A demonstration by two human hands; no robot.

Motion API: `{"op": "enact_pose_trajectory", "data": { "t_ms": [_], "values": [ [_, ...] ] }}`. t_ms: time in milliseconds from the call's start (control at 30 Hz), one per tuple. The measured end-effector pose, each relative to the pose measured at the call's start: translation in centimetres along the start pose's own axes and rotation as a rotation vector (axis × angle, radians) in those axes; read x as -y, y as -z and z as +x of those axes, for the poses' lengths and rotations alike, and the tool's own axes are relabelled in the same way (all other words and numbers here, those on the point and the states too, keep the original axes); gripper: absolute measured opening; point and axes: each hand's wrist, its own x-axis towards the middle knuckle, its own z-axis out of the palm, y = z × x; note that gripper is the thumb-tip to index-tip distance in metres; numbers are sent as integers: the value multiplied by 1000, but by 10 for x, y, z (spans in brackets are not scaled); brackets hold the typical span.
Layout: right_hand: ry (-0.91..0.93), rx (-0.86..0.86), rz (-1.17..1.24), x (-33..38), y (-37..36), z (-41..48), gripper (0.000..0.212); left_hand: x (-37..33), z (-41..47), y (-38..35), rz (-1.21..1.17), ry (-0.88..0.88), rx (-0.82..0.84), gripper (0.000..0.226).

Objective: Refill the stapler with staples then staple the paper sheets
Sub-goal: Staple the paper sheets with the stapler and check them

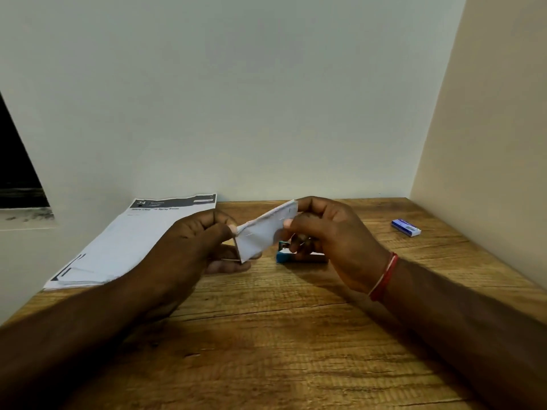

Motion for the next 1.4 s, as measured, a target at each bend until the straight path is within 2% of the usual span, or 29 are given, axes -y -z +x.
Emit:
{"op": "enact_pose_trajectory", "data": {
  "t_ms": [67,167,233,333,533,700,833,1000,1100,1400],
  "values": [
    [41,-68,-73,-2,-2,1,9,1,0,2,-48,16,-1,26],
    [60,-129,-73,-4,-3,1,8,2,1,7,-121,24,-4,32],
    [51,-136,-56,-4,-3,2,9,1,0,5,-68,10,-8,40],
    [38,-109,-24,-4,-4,2,18,1,-2,-1,34,-67,-74,15],
    [26,-36,9,-2,-6,1,30,-4,-4,3,2,-66,-127,20],
    [24,-56,27,-2,-7,1,22,0,-3,3,-12,-62,-104,22],
    [38,-74,21,-5,-5,1,30,-1,-2,4,-60,-39,-60,29],
    [35,-49,3,-4,-9,-1,25,2,-2,4,3,-71,-113,16],
    [55,-68,-71,-5,-9,-2,18,-1,-3,3,29,-82,-128,15],
    [138,-38,-300,-9,-19,-11,15,-4,-13,-6,202,-123,-60,13]
  ]
}}
